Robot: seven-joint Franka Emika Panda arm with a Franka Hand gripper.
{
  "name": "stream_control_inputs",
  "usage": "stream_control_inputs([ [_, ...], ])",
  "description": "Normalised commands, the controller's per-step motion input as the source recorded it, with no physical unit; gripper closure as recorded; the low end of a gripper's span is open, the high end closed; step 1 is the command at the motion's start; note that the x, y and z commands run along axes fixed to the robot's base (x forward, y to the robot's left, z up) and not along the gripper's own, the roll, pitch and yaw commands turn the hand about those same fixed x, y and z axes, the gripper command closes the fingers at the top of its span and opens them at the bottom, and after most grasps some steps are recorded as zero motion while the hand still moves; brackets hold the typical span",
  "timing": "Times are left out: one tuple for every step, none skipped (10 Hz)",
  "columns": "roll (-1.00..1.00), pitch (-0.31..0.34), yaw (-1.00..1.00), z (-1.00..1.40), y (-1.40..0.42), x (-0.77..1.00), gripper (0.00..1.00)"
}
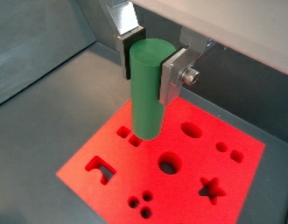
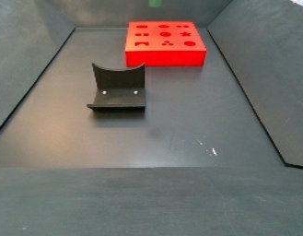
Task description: Insert the round object.
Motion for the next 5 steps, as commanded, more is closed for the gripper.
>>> stream_control_inputs([
  [-0.07,0.124,-0.35,-0.36,-0.03,0.57,1.0],
  [-0.08,0.061,-0.29,-0.32,0.0,0.46,1.0],
  [0.0,-0.009,0.0,-0.01,0.0,0.0,1.0],
  [0.0,-0.154,0.19,-0.22,-0.02,0.0,1.0],
  [0.0,-0.234,0.61,-0.29,-0.1,0.0,1.0],
])
